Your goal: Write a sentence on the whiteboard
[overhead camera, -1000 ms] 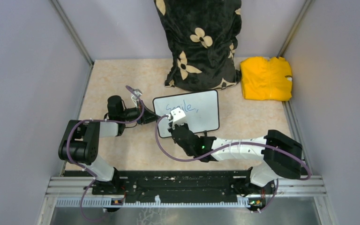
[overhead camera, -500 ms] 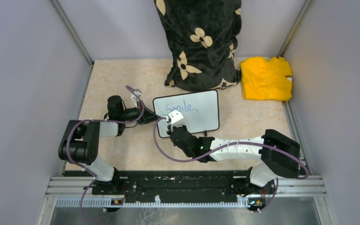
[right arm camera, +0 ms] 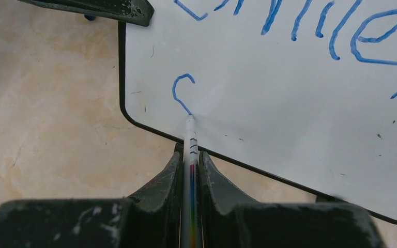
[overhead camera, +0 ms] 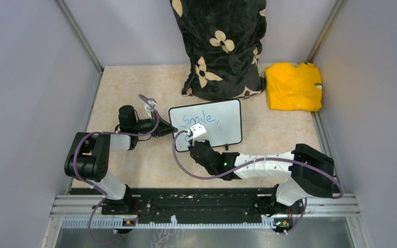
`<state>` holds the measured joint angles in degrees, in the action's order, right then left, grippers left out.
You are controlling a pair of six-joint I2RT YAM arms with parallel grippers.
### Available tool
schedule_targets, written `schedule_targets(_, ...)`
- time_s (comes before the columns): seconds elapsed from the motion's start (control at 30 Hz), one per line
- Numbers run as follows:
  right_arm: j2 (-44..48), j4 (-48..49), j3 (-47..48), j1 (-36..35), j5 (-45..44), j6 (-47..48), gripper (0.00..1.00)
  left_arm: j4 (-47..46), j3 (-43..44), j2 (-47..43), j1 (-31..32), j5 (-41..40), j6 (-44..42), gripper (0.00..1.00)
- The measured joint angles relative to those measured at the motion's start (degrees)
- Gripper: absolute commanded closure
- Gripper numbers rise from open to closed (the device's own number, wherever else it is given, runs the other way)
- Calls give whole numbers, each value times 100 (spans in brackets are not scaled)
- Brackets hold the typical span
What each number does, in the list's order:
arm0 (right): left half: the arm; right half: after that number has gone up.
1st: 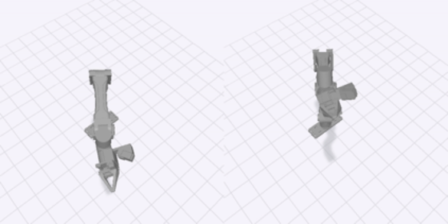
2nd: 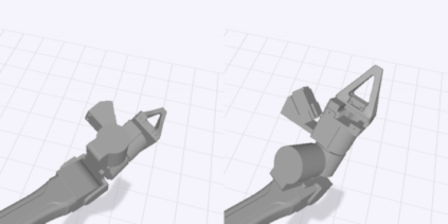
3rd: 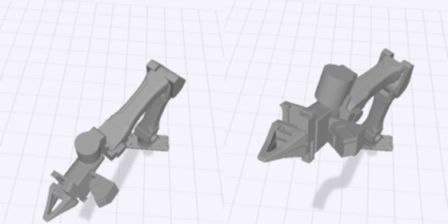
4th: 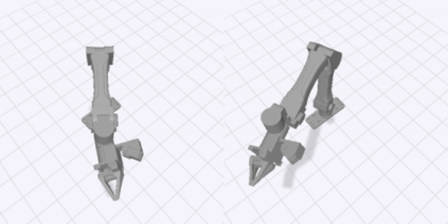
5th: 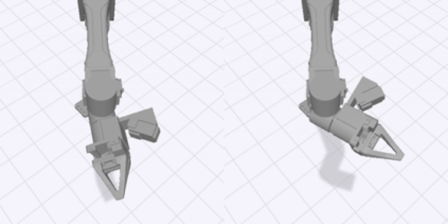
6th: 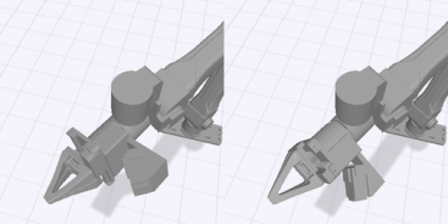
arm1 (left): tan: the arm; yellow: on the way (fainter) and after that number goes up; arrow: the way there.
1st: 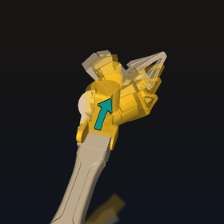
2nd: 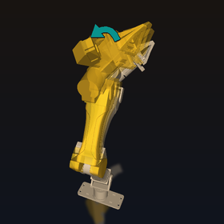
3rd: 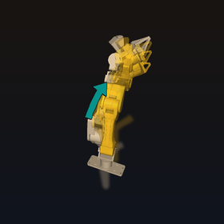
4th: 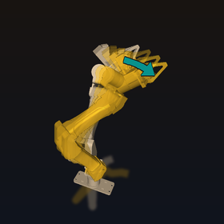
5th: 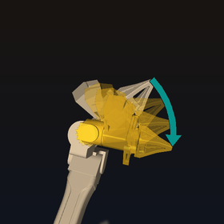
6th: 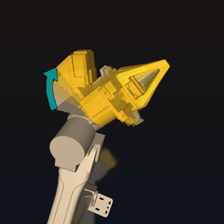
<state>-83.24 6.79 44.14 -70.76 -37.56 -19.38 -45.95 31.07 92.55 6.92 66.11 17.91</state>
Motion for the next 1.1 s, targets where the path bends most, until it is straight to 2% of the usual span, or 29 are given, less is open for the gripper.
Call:
schedule_targets(0.77,-101,70,-48,0,299,-31,100,15,20,0,11,-11,-9,100)
schedule_targets(1.1,-352,188,258,0,424,-13,100,15,20,0,11,-13,-17,100)
